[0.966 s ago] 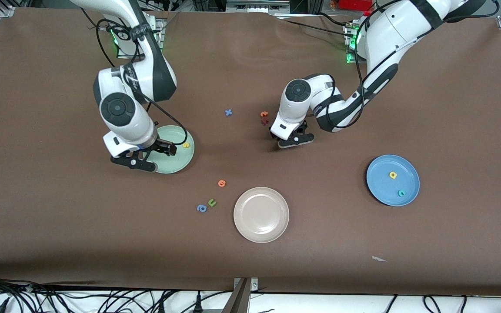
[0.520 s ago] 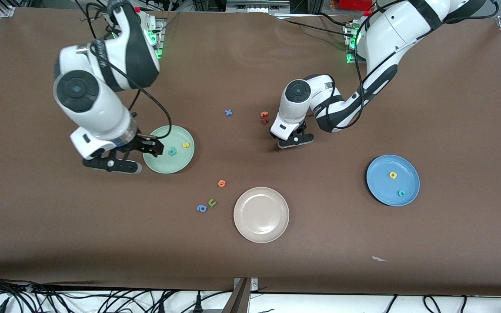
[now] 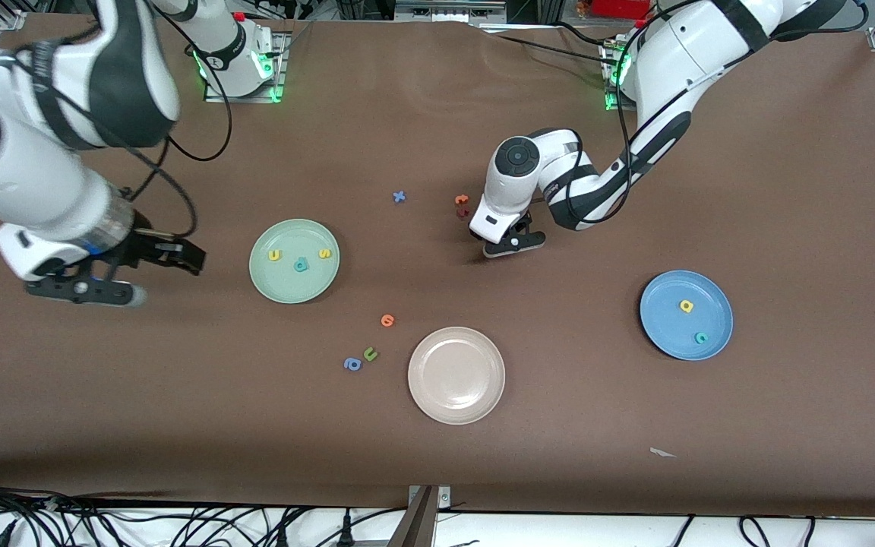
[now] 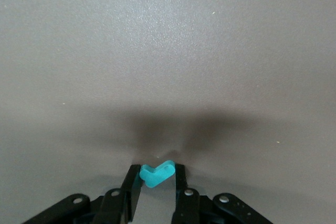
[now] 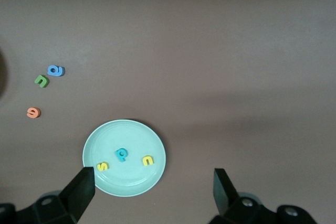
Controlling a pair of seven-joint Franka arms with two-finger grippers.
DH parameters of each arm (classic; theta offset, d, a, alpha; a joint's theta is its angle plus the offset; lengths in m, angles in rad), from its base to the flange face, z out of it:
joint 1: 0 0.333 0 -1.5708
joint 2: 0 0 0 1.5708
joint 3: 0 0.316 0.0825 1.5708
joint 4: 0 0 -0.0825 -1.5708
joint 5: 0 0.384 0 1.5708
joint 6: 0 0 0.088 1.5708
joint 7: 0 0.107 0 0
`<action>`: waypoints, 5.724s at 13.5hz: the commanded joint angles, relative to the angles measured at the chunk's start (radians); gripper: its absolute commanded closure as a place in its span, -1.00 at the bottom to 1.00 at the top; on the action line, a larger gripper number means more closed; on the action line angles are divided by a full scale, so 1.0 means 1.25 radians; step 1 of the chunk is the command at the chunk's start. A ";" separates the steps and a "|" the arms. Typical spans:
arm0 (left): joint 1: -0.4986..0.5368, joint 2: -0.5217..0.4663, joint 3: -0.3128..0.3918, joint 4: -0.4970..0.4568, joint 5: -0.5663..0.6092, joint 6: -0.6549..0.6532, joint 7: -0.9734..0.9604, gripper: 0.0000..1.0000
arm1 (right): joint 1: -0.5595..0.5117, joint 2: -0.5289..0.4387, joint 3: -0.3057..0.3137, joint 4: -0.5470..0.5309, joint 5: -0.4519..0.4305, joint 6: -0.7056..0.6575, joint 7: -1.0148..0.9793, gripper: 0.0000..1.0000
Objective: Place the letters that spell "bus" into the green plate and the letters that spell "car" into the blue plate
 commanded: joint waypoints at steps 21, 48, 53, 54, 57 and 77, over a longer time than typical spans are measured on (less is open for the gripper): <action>0.137 0.012 0.022 0.296 -0.076 -0.340 0.477 0.61 | -0.398 -0.239 0.339 -0.203 -0.048 0.006 -0.060 -1.00; 0.223 -0.051 0.256 0.403 -0.187 -0.377 1.041 -1.00 | -0.376 -0.221 0.344 -0.191 -0.057 -0.002 -0.063 -1.00; 0.262 -0.092 0.252 0.405 -0.228 -0.427 1.052 -1.00 | -0.373 -0.221 0.341 -0.191 -0.058 -0.002 -0.063 -1.00; 0.266 -0.106 0.254 0.400 -0.249 -0.429 1.053 -1.00 | -0.373 -0.221 0.343 -0.188 -0.058 -0.002 -0.063 -1.00; 0.234 -0.179 0.294 0.376 -0.339 -0.477 1.053 -1.00 | -0.373 -0.221 0.341 -0.186 -0.058 -0.003 -0.067 -1.00; -0.002 -0.489 0.552 0.369 -0.532 -0.729 1.135 -1.00 | -0.373 -0.223 0.341 -0.184 -0.058 -0.017 -0.065 -1.00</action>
